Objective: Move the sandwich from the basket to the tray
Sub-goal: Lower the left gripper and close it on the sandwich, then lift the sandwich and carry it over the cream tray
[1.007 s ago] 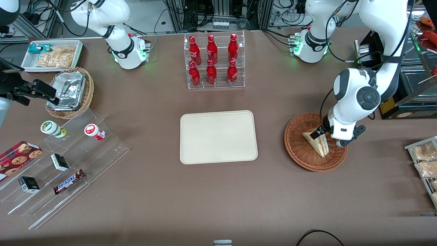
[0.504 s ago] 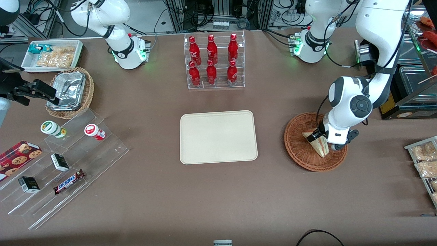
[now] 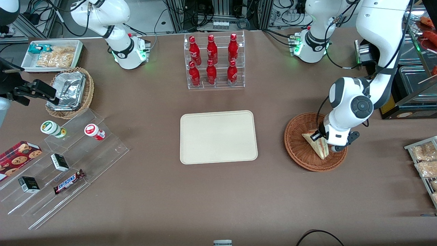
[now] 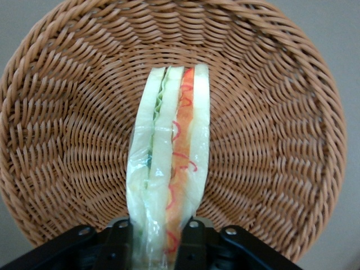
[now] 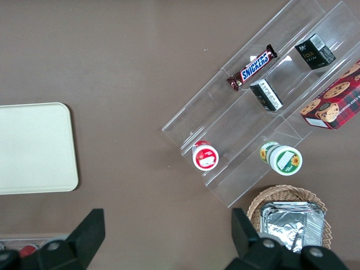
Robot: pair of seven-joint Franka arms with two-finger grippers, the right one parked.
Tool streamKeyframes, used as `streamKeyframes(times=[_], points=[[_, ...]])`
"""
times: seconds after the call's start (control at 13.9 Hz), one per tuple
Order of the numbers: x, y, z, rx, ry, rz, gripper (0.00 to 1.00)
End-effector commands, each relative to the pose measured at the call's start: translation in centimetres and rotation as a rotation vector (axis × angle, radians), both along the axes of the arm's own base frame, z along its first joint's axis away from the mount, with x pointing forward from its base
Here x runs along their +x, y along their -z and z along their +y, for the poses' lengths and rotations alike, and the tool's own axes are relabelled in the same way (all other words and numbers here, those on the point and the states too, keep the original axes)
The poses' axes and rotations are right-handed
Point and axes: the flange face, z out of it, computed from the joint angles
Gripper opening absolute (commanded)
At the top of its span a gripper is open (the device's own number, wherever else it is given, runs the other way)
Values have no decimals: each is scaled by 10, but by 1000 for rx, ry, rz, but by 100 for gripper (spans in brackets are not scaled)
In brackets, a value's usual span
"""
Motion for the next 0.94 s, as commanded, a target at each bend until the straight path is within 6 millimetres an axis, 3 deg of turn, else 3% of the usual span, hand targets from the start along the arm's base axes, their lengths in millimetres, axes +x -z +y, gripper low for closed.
streamKeyframes(times=[0.0, 0.22, 0.43, 0.65, 0.86], points=[[9, -35, -24, 2, 139, 37, 6], [21, -69, -66, -26, 339, 77, 7], [33, -87, -111, -33, 437, 86, 10], [29, -87, -155, -19, 519, 69, 4], [18, -83, -219, -39, 542, 64, 1]])
